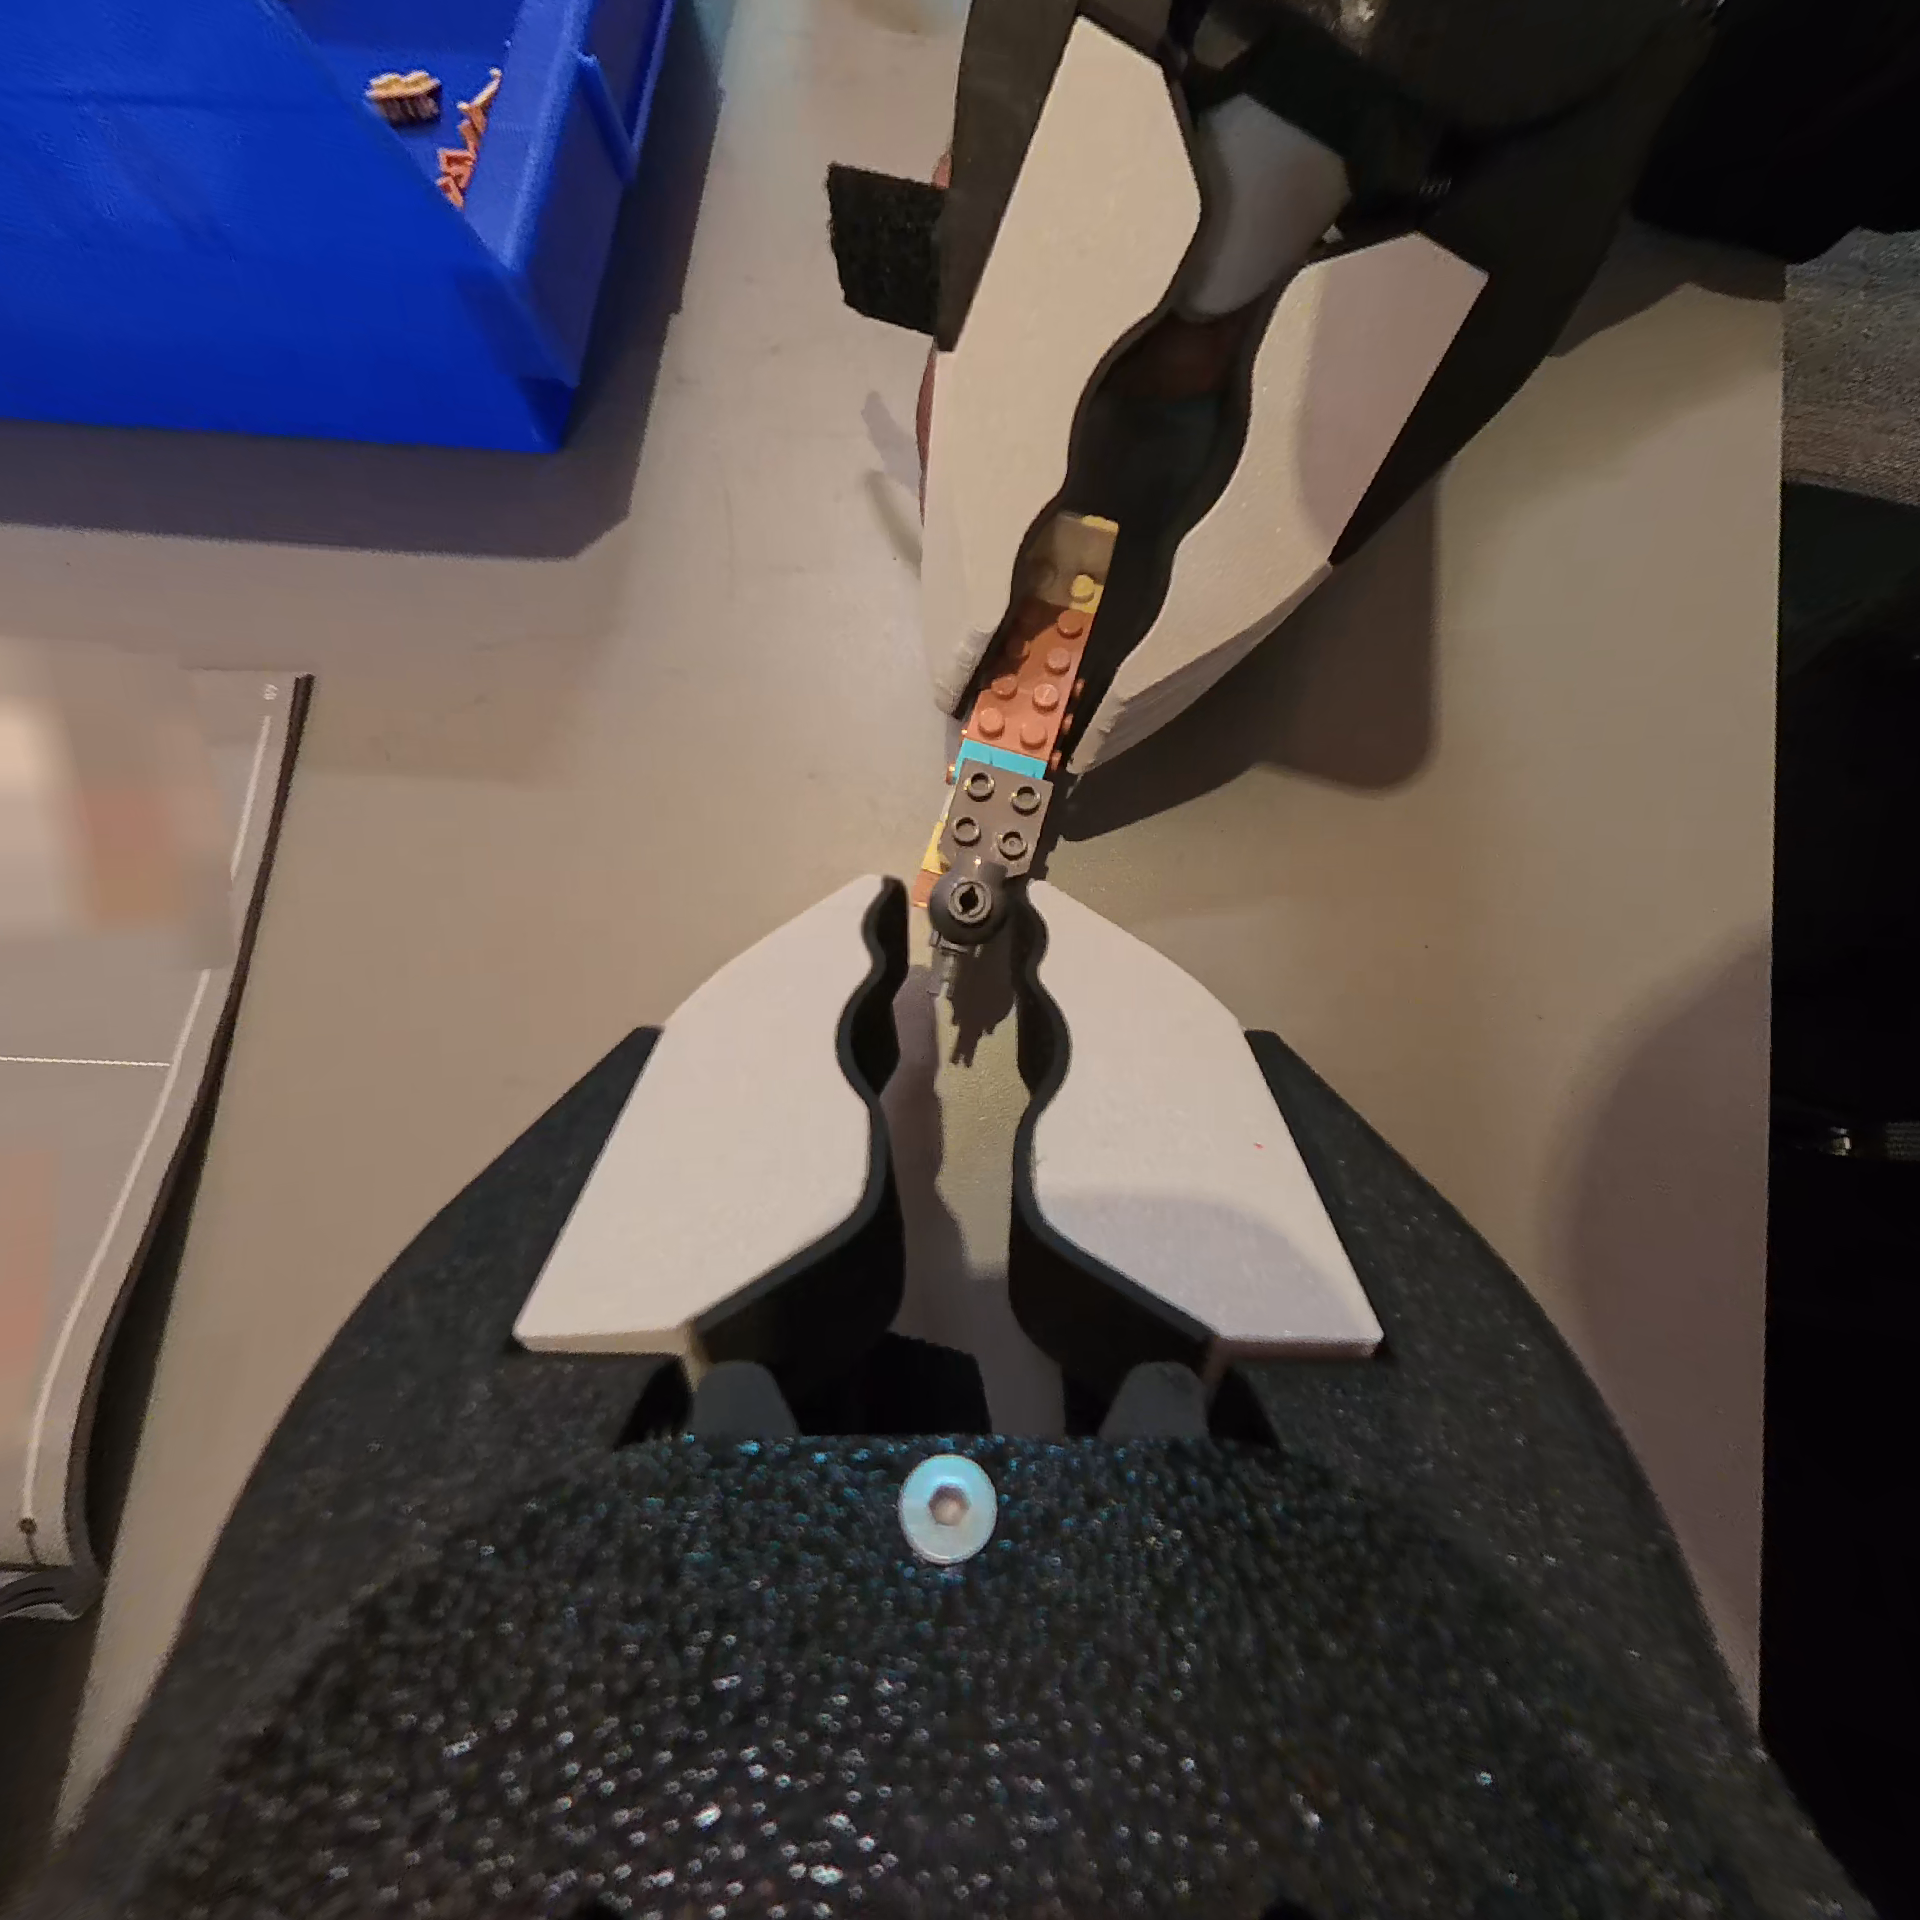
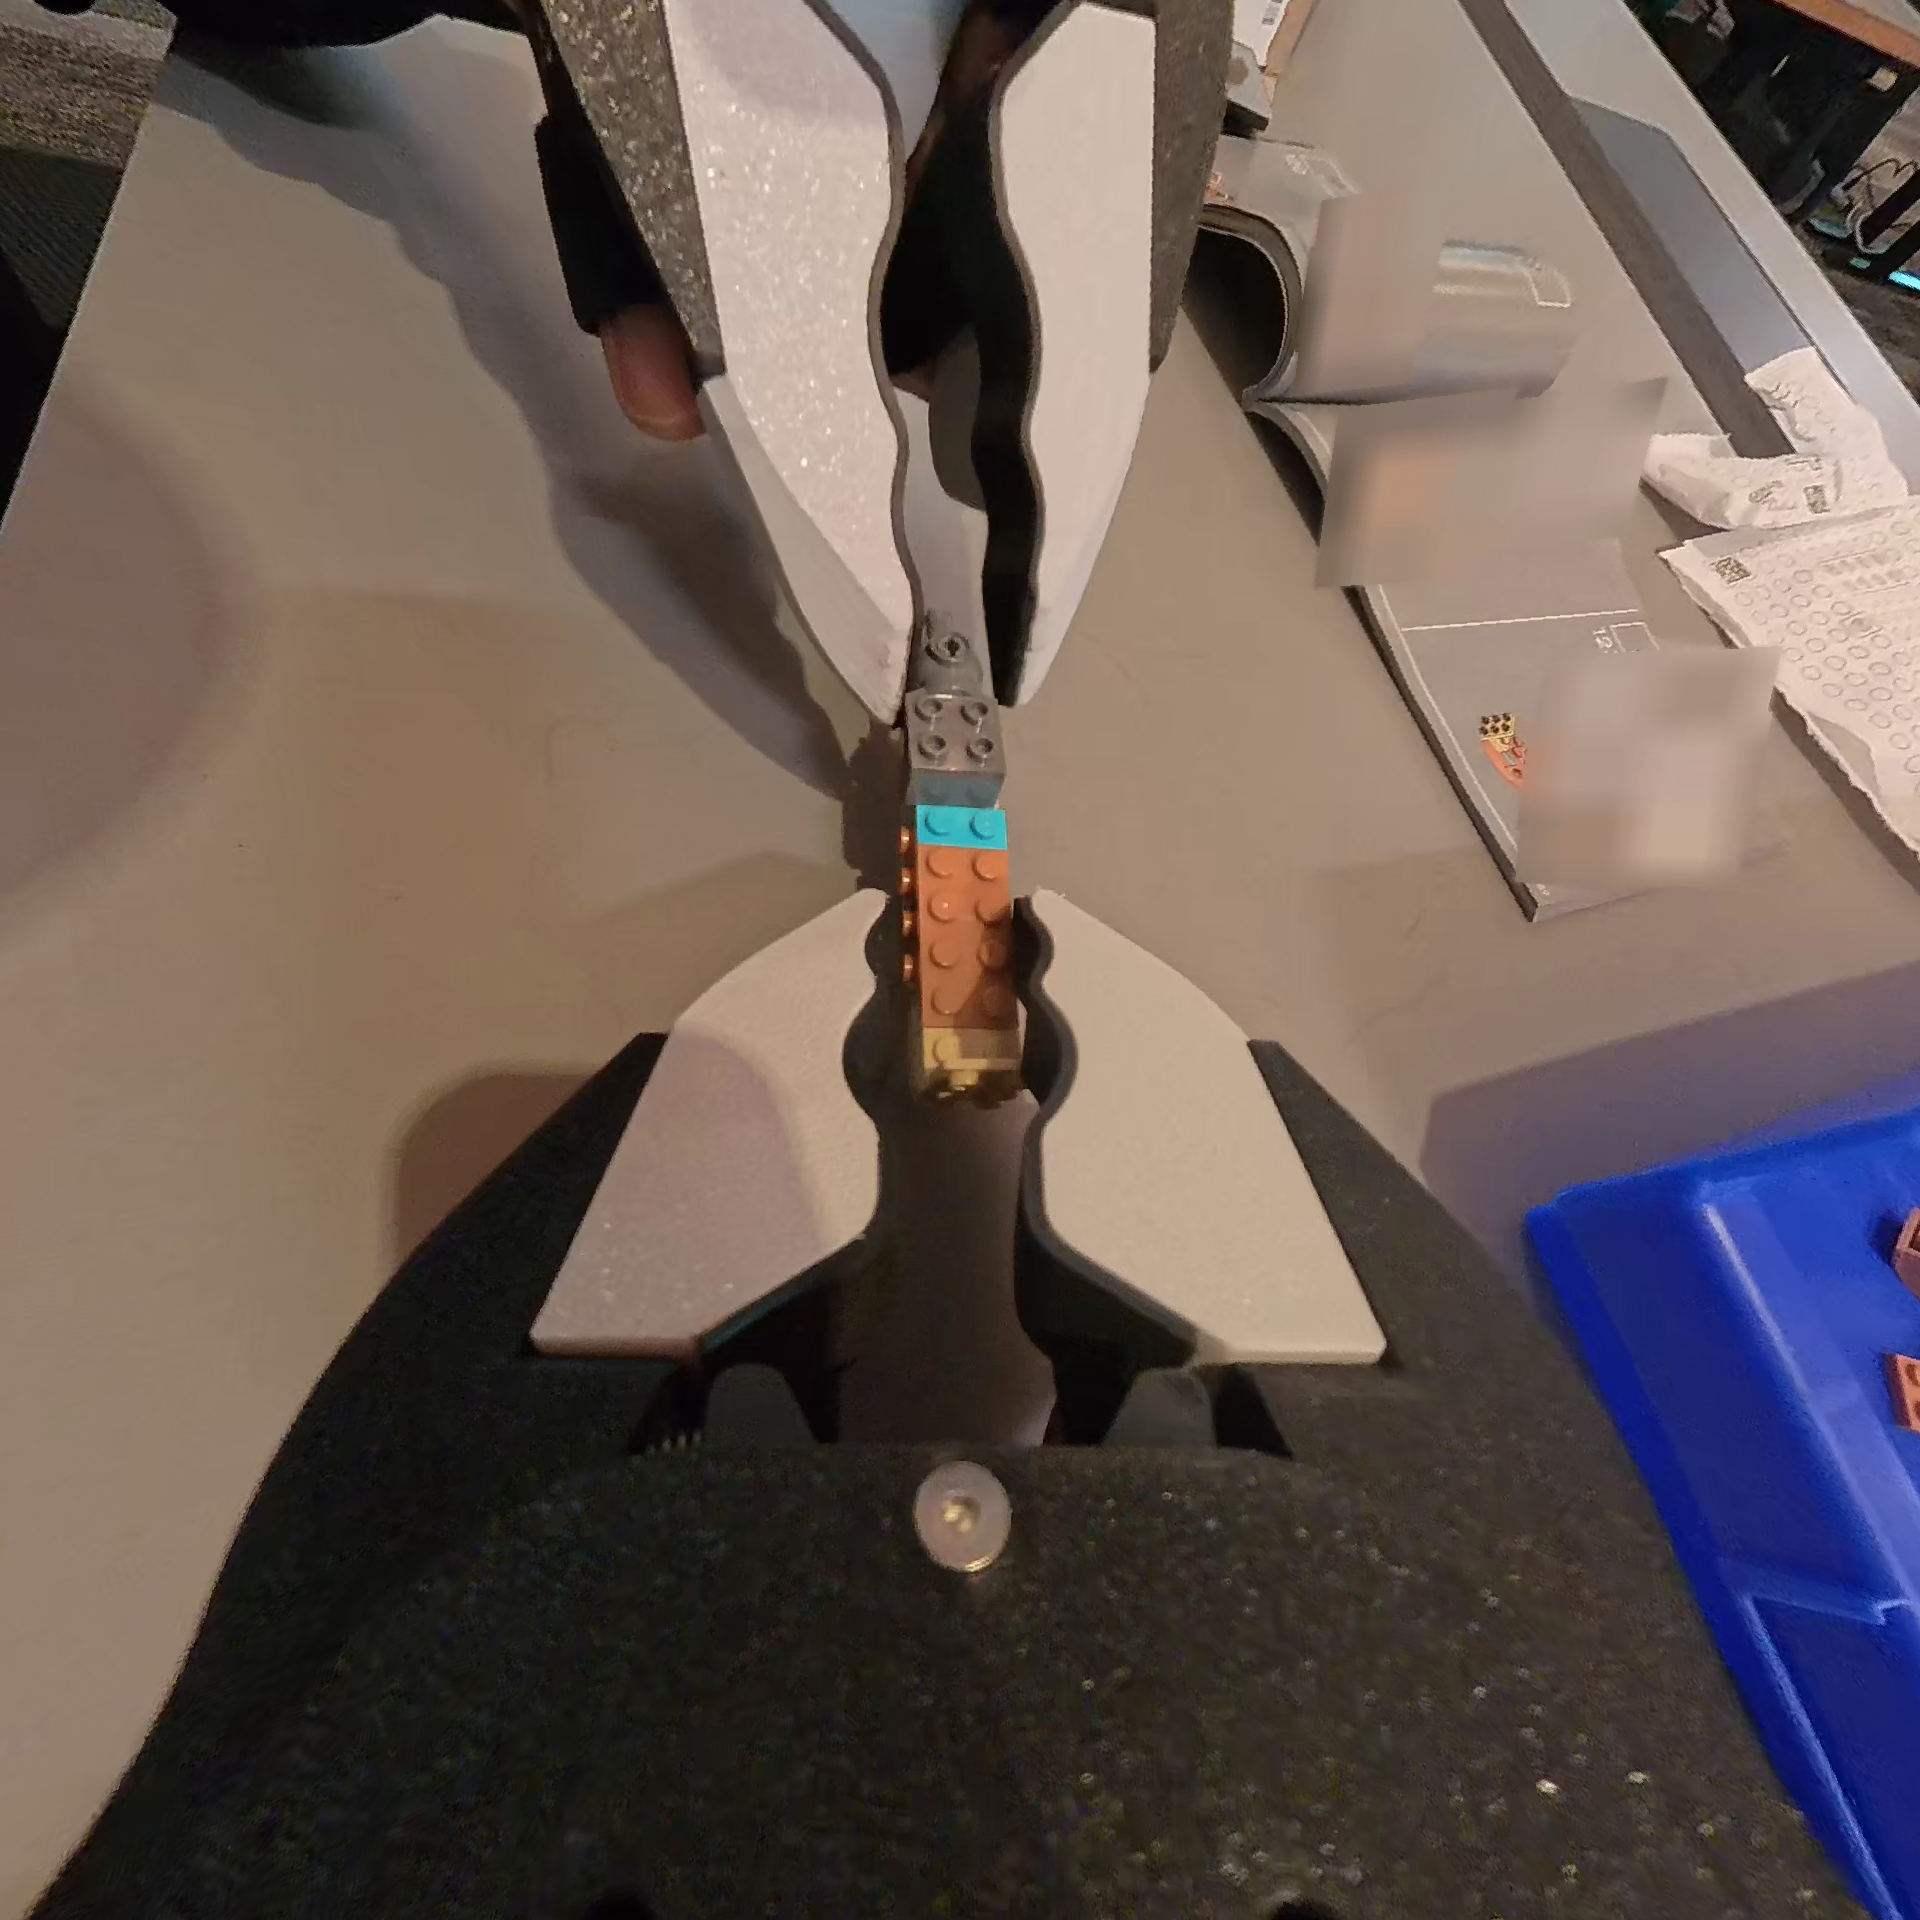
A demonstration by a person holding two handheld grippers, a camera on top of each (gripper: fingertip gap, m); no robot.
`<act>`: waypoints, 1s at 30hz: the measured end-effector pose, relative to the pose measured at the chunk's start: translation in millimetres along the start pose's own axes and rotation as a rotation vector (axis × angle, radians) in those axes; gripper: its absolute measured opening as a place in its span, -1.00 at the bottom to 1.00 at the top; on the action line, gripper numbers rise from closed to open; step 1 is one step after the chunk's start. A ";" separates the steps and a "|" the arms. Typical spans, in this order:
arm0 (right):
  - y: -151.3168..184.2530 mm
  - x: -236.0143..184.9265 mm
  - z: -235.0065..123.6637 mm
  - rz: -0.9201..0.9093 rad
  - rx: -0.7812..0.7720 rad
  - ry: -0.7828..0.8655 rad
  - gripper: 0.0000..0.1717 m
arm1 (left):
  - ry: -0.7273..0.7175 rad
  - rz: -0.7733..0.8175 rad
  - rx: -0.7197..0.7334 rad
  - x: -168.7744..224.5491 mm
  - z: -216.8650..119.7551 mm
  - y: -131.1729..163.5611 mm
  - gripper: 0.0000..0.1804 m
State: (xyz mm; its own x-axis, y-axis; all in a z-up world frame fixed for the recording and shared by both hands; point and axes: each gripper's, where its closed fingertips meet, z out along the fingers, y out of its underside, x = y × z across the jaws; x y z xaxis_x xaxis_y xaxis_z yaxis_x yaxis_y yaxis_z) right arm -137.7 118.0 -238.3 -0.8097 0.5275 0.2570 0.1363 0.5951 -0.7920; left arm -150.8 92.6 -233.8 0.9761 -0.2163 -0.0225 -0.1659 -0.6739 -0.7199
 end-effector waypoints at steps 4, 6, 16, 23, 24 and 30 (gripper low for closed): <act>-0.1 -0.3 0.0 -0.003 0.000 0.000 -0.77 | -0.011 0.001 -0.004 -1.7 -0.2 0.3 -0.79; -0.1 -0.4 0.0 -0.003 0.000 0.000 -0.77 | -0.014 -0.001 -0.005 -2.2 -0.5 0.0 -0.79; 0.4 -0.6 0.2 -0.008 -0.003 0.003 -0.77 | -0.010 0.021 -0.011 -0.8 0.6 -0.1 -0.83; 0.5 -1.6 0.4 -0.015 -0.006 -0.002 -0.77 | -0.027 0.122 -0.061 -0.2 0.4 0.7 -0.84; 0.5 -1.7 0.5 -0.016 -0.006 -0.002 -0.77 | -0.029 0.138 -0.075 -0.2 0.2 1.0 -0.84; 0.9 -2.3 0.6 -0.028 -0.008 0.003 -0.77 | -0.023 0.179 -0.143 0.5 0.8 2.3 -0.84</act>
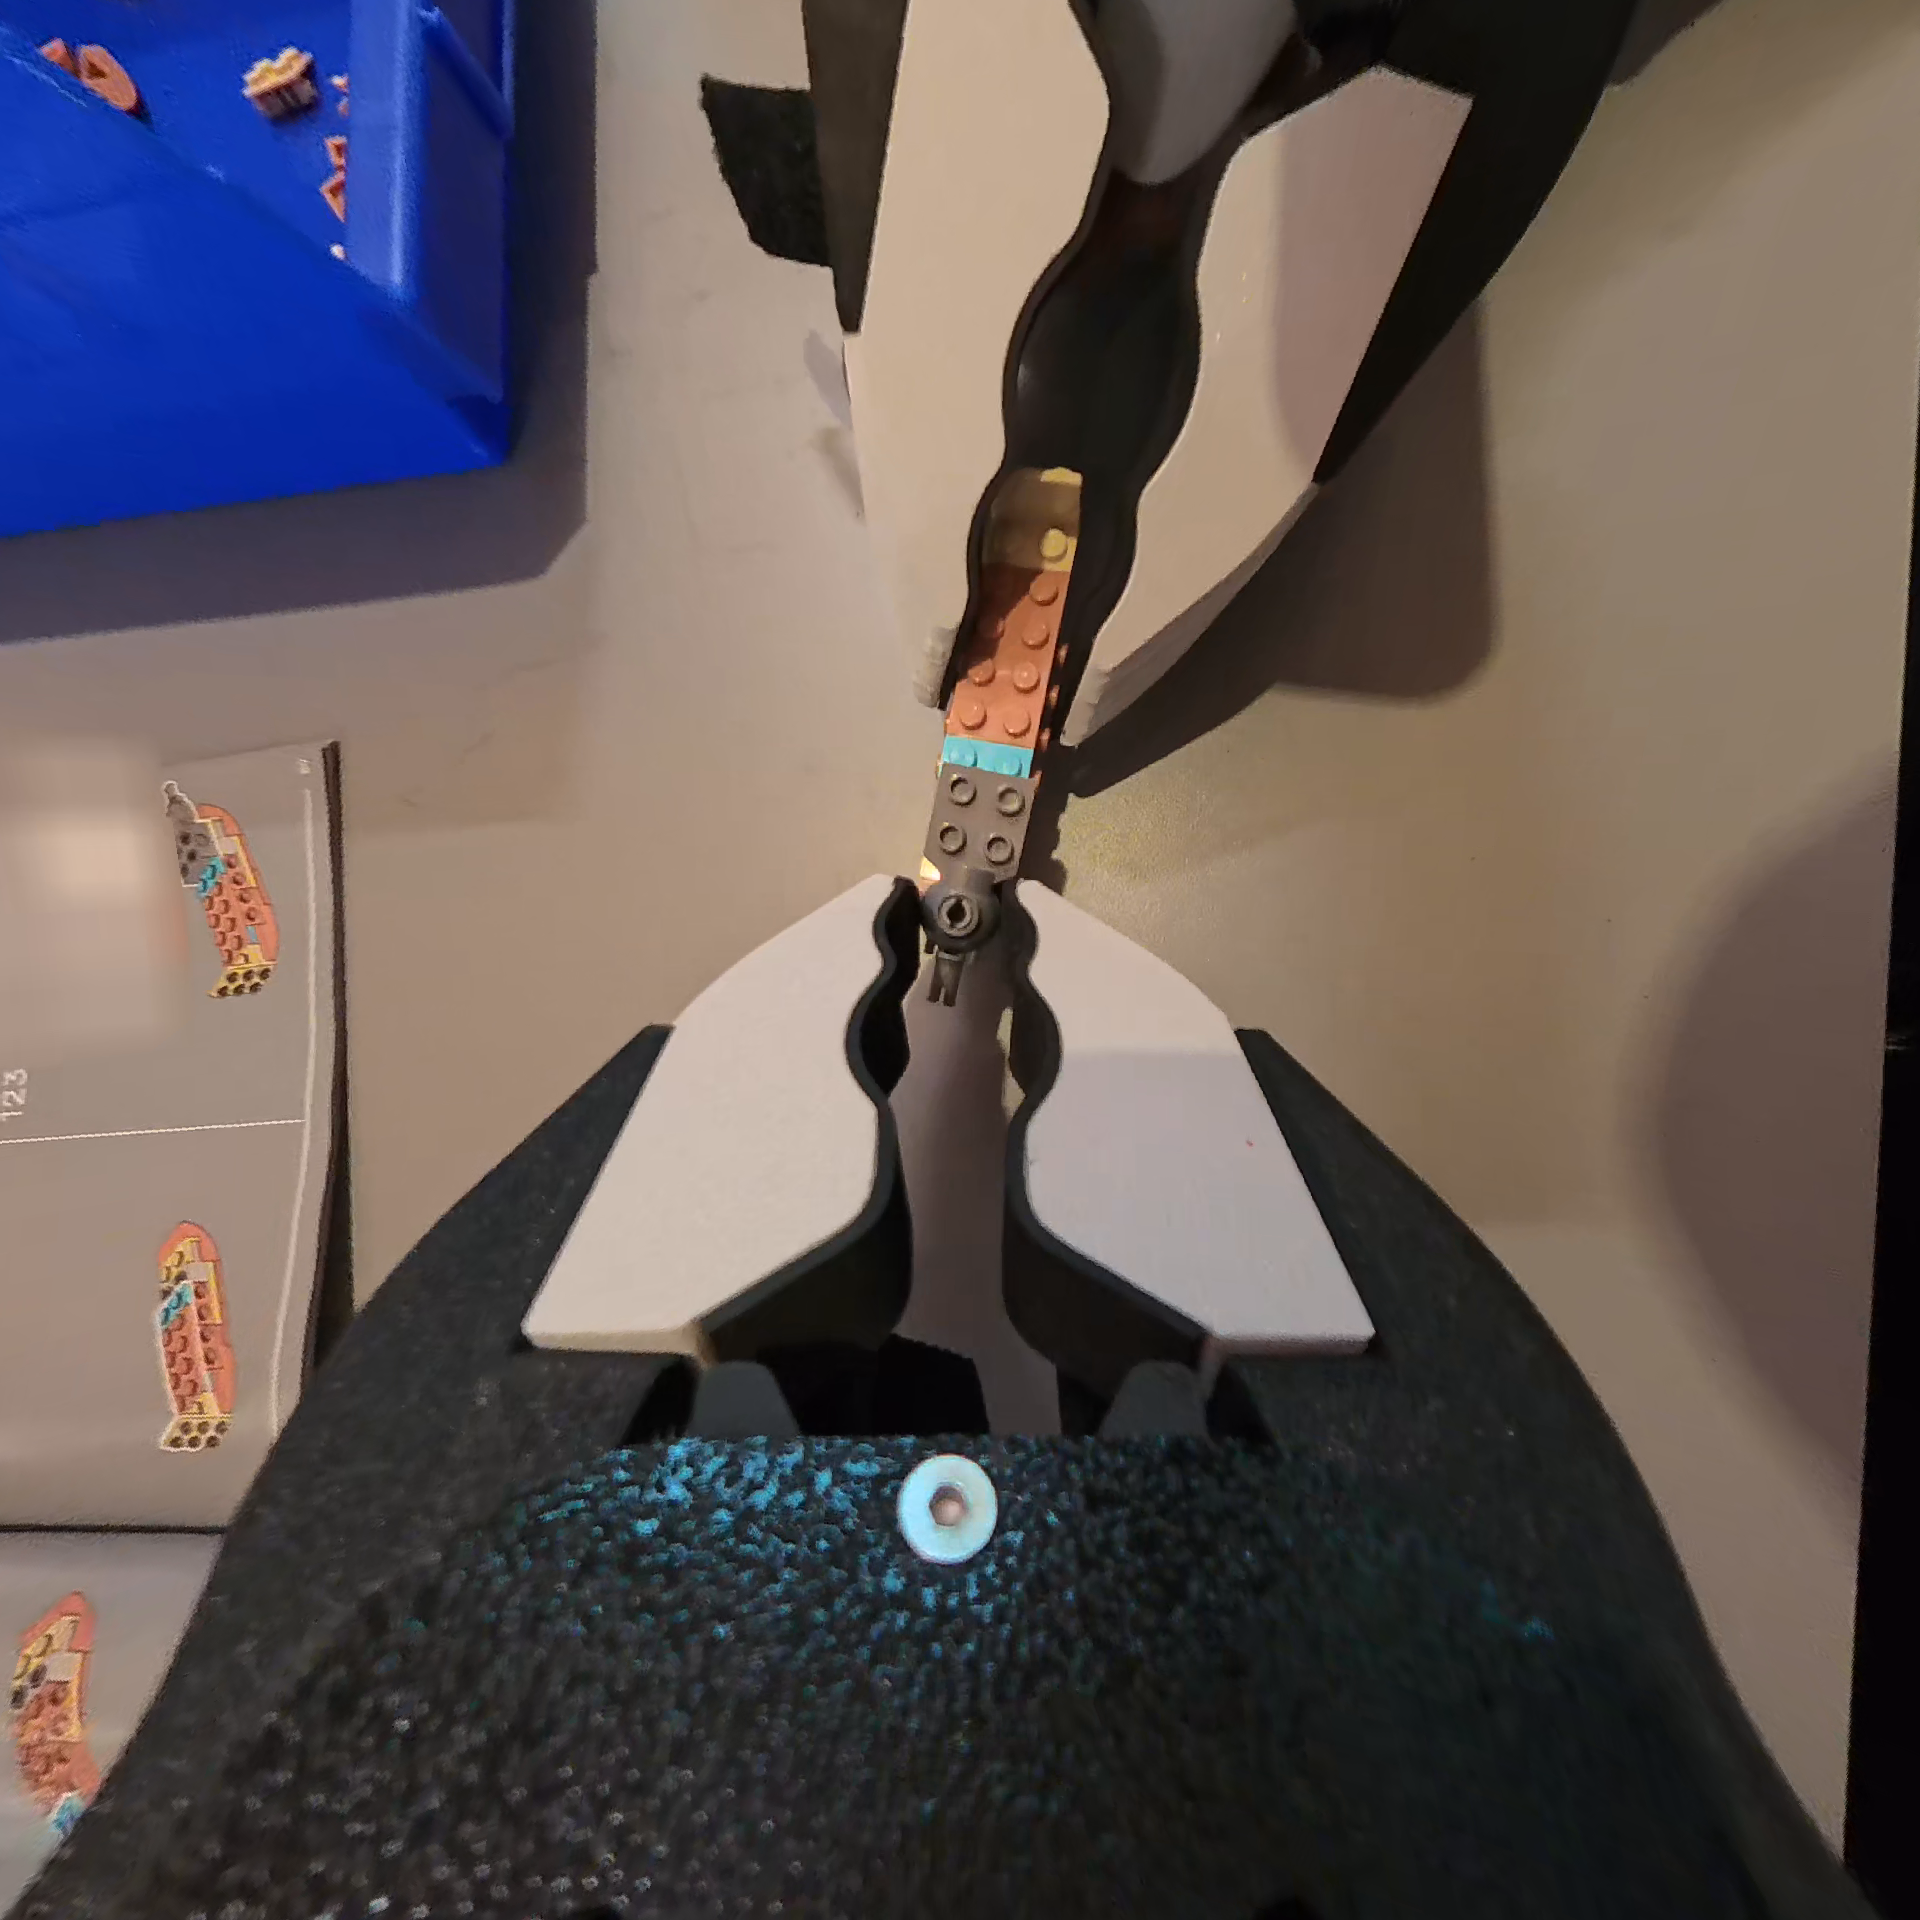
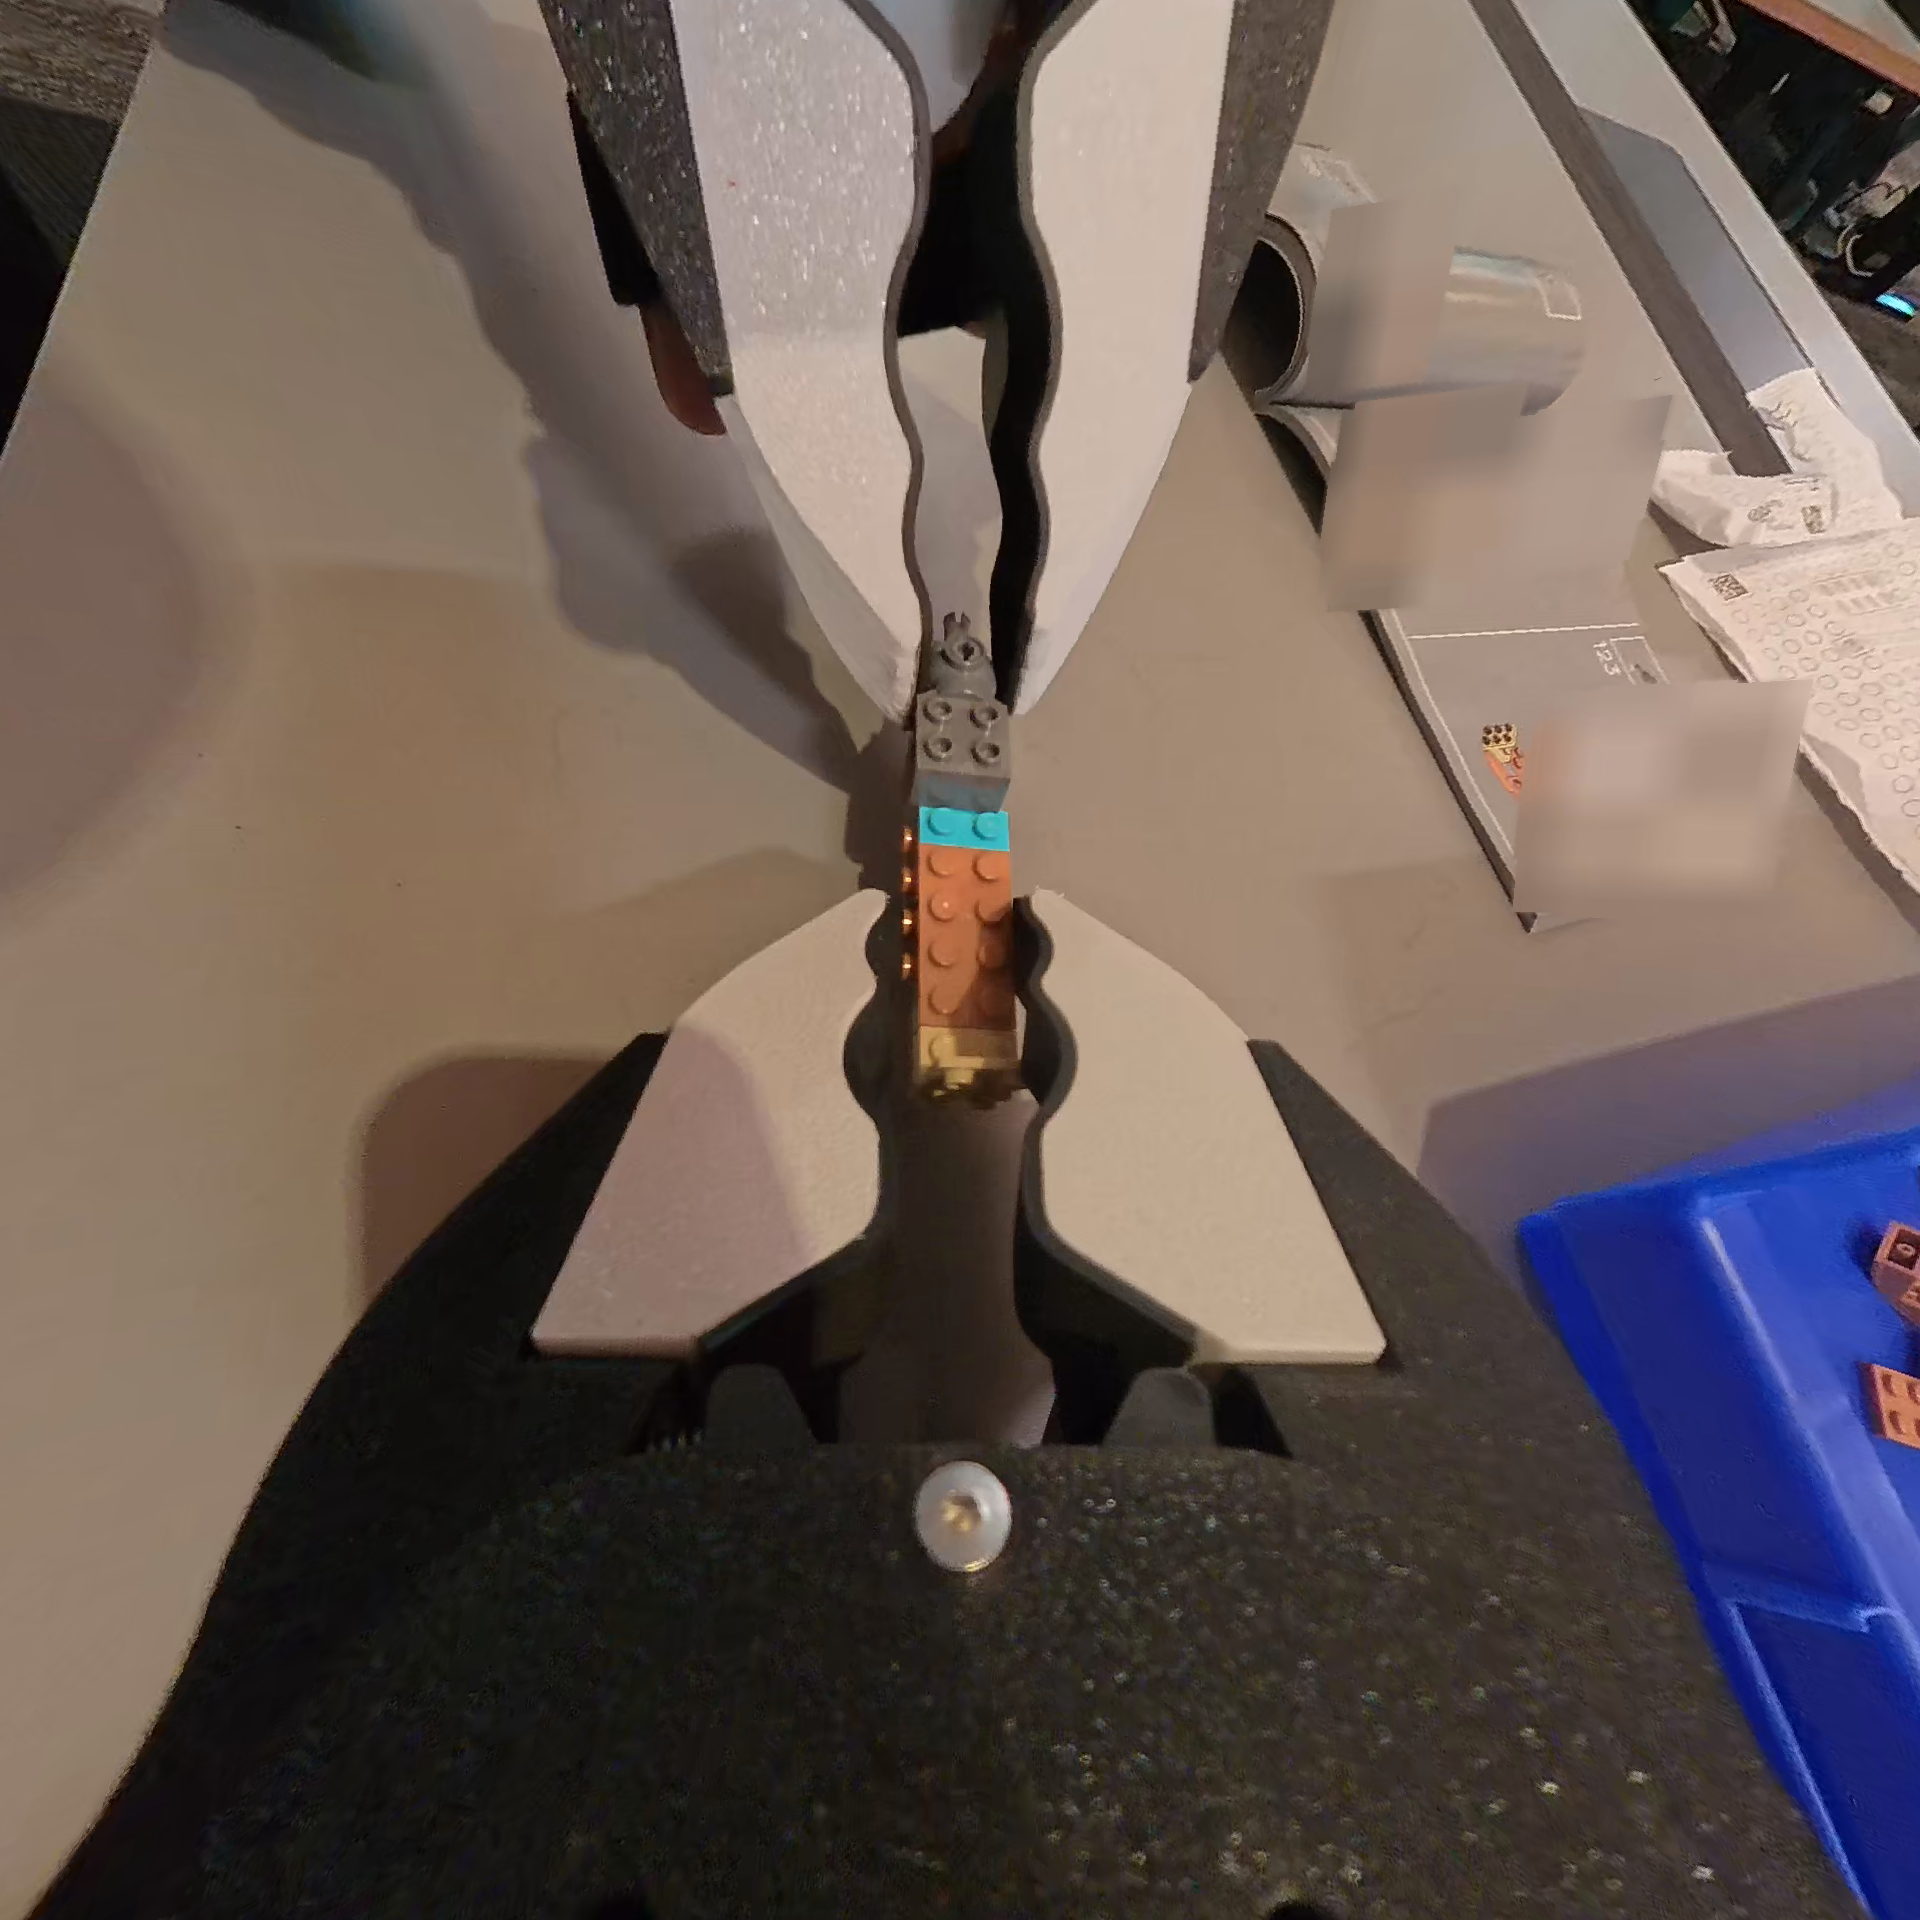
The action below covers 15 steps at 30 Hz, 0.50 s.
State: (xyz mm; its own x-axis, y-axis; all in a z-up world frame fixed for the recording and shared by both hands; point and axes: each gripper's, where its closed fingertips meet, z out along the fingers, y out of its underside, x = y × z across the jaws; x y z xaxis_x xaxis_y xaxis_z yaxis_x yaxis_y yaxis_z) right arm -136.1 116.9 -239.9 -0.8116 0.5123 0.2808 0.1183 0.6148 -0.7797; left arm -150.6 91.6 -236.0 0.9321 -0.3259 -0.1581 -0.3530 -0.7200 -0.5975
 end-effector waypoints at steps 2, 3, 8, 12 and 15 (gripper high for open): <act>-0.2 0.2 -0.1 -0.001 0.002 0.002 -0.77 | 0.005 -0.009 -0.012 -0.3 -0.1 0.0 -0.84; -0.4 0.3 -0.2 0.000 0.003 0.002 -0.77 | 0.007 -0.015 -0.016 -0.5 -0.4 0.1 -0.84; -0.7 0.2 -0.1 -0.002 0.004 0.003 -0.77 | 0.007 -0.009 -0.039 -1.4 -1.7 1.0 -0.84; 0.0 -0.4 0.6 -0.011 -0.004 0.005 -0.77 | 0.013 -0.003 -0.068 -0.5 -0.6 2.2 -0.84; 0.1 -0.4 0.4 -0.012 -0.004 0.006 -0.77 | 0.010 -0.003 -0.076 -0.8 -0.1 2.0 -0.83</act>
